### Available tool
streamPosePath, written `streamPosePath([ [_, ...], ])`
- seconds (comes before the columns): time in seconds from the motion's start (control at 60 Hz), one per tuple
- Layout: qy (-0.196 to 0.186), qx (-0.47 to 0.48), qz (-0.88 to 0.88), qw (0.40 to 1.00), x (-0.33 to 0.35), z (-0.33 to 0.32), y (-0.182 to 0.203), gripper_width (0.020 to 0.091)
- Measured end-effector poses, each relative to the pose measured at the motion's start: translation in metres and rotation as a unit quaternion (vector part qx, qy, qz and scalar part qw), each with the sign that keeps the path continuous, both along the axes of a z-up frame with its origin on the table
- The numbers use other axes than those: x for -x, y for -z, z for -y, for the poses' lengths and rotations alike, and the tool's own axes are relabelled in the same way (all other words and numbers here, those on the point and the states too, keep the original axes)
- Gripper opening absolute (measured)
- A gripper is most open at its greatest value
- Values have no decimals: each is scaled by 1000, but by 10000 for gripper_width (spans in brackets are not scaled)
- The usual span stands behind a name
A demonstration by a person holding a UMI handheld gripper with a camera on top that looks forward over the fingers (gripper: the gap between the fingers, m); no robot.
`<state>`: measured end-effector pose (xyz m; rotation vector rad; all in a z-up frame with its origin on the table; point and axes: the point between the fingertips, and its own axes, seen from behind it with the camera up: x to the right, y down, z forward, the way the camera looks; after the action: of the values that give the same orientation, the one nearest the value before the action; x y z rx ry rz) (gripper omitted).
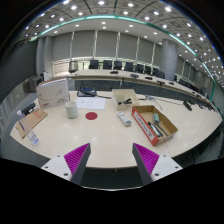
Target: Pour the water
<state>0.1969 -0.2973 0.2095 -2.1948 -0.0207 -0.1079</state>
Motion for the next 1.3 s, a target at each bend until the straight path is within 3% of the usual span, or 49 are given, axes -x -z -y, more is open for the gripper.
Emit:
streamPosePath([
  [0.317, -49, 9, -23, 999, 79, 0, 17, 862],
  [0.55, -115, 23, -33, 993, 205, 8, 44, 861],
  [0.767, -151, 16, -54, 987, 343, 5, 78, 861],
  [0.967, -142, -19, -66, 987, 444, -31, 107, 863],
  [1.15, -104, -74, -53, 990, 472, -93, 119, 861],
  [1.217, -96, -87, -55, 990, 476, -109, 121, 812],
  [1.3, -95, -102, -52, 989, 479, -124, 125, 615],
])
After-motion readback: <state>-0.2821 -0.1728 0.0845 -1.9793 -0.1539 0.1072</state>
